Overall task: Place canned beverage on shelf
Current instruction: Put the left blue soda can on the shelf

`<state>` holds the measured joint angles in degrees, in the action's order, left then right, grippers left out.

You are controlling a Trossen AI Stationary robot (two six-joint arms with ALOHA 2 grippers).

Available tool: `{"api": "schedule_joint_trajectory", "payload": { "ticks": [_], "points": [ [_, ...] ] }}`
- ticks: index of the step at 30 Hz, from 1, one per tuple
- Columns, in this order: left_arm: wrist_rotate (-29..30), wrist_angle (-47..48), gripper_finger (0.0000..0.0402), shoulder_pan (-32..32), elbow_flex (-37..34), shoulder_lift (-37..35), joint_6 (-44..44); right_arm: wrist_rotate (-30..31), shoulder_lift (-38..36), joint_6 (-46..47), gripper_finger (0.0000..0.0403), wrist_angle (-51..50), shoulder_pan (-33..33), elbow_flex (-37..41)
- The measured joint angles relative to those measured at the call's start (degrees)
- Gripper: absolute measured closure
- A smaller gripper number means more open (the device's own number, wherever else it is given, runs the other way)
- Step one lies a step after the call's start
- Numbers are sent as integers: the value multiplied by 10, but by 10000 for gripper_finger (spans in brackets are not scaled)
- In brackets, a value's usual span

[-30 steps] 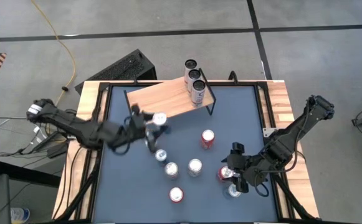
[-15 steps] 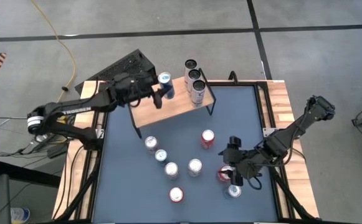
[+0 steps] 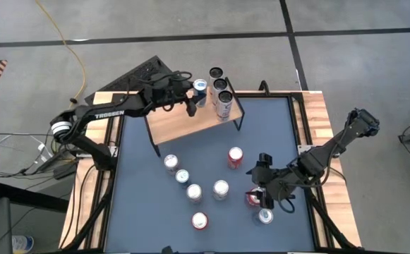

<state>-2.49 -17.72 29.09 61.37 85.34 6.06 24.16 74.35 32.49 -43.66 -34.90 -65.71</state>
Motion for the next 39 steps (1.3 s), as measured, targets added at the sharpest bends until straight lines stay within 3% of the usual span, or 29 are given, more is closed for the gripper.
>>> {"api": "schedule_joint_trajectory", "payload": {
  "ticks": [8, 20, 31, 39],
  "points": [
    [-5, -27, 167, 23, -10, 1, 28, 0, 0, 0, 81, -2, -4, 0],
    [-89, -111, 167, 66, -43, 9, -7, -1, 0, 0, 81, 0, -3, 0],
    [-88, -102, 167, 82, -44, 24, -27, -1, 0, 0, 81, -2, -2, 0],
    [-121, -108, 167, 89, -42, 55, -44, -1, 0, 0, 81, -8, -2, 0]
  ]
}}
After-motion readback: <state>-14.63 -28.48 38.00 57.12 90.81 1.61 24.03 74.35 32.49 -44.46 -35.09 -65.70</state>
